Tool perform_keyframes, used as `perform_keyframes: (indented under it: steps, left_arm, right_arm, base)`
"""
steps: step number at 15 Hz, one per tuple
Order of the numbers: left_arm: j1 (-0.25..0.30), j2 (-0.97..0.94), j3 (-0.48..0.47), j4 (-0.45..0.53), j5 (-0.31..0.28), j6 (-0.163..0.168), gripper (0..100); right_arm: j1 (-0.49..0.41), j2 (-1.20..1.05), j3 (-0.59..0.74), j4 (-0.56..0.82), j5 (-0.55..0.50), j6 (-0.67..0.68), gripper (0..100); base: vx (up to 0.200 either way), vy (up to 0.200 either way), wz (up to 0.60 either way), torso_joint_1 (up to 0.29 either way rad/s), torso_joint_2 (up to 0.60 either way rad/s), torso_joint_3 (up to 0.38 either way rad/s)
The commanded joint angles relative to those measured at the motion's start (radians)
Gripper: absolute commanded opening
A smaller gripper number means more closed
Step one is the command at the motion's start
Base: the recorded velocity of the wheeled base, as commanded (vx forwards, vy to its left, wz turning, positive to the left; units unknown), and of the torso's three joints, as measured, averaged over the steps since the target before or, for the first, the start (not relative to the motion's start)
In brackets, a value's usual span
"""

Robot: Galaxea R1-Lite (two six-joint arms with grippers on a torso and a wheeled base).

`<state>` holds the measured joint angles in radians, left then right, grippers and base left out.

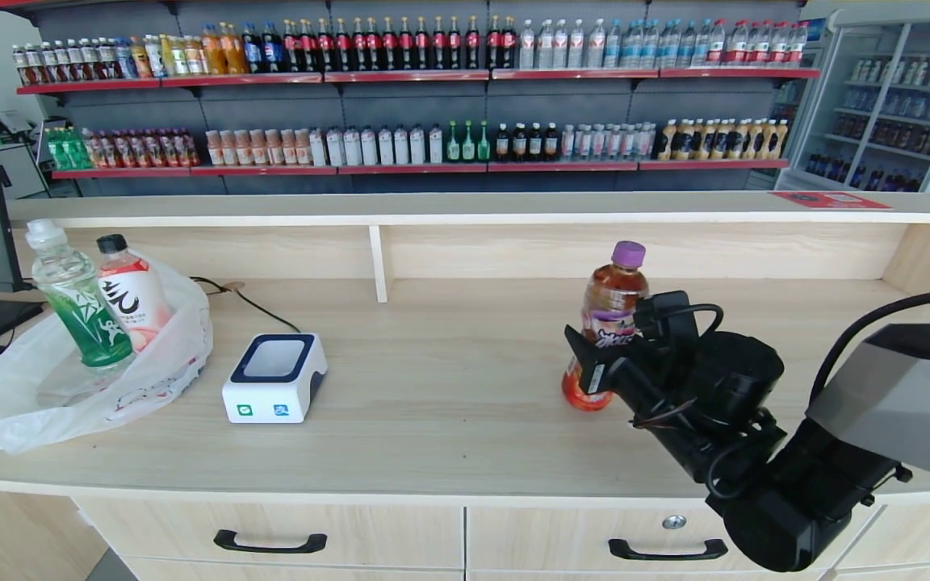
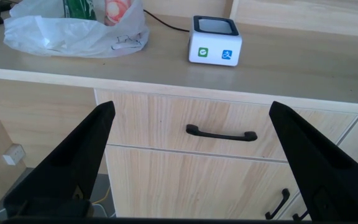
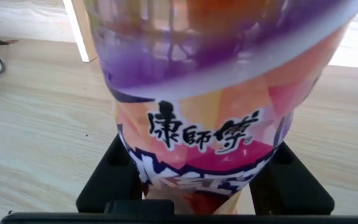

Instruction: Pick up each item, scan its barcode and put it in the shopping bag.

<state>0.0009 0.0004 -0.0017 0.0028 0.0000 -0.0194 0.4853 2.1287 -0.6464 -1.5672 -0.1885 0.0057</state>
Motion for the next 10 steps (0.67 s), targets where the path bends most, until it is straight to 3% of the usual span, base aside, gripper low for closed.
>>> perform_keyframes:
  steps: [1, 5, 8, 10]
  left_arm:
    - [-0.001, 0.001, 0.000, 0.000, 0.000, -0.001, 100]
    - [-0.001, 0.000, 0.000, 0.000, 0.000, -0.001, 100]
    - [0.001, 0.000, 0.000, 0.000, 0.000, -0.001, 100]
    - [-0.001, 0.000, 0.000, 0.000, 0.000, -0.001, 100]
  right_arm:
    - [0.002, -0.055, 0.016, -0.004, 0.000, 0.000, 0]
    - [0.024, -0.154, 0.065, -0.004, 0.000, 0.000, 0]
    - [0.096, -0.256, 0.103, -0.004, 0.000, 0.013, 0]
    - [0.102, -0.342, 0.217, -0.004, 0.000, 0.014, 0]
  base:
    - [0.000, 0.000, 0.00, 0.000, 0.00, 0.000]
    - [0.000, 0.000, 0.00, 0.000, 0.00, 0.000]
    - [0.000, 0.000, 0.00, 0.000, 0.00, 0.000]
    - [0.000, 0.000, 0.00, 0.000, 0.00, 0.000]
